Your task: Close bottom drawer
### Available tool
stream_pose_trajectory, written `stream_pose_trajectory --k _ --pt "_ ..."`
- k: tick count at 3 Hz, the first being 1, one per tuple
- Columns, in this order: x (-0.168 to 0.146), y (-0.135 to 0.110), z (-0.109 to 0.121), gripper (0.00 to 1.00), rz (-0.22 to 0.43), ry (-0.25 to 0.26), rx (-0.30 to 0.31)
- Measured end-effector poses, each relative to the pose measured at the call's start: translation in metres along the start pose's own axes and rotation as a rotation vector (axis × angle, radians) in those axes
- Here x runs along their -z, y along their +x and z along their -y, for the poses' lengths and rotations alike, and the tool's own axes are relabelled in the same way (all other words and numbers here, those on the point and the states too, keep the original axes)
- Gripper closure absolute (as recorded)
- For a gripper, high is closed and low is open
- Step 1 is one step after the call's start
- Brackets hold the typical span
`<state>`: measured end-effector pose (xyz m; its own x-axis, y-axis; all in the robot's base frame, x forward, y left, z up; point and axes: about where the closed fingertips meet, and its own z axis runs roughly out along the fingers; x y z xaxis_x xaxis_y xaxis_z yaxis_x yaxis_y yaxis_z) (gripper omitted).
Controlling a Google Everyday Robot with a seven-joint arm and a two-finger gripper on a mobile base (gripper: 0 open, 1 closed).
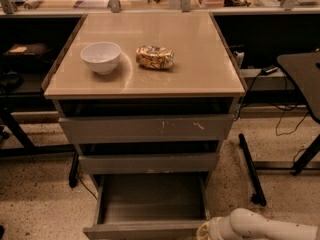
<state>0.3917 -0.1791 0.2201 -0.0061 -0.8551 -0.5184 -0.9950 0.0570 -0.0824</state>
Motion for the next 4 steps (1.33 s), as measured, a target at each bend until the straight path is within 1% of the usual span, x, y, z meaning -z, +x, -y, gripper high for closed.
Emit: stream_pose_trajectory --k 1,2,3,4 --pt "-0.029 0.021 -0.009 1.0 -0.027 -0.023 -0.028" --pt "-0.055 0.032 -0.013 1.0 -0.045 -0.033 -0.038" --pt "-0.057 0.031 -0.014 0.81 -0.044 -0.036 -0.038" --pt "-0.057 0.031 -0.014 0.57 -0.044 -0.036 -0.038"
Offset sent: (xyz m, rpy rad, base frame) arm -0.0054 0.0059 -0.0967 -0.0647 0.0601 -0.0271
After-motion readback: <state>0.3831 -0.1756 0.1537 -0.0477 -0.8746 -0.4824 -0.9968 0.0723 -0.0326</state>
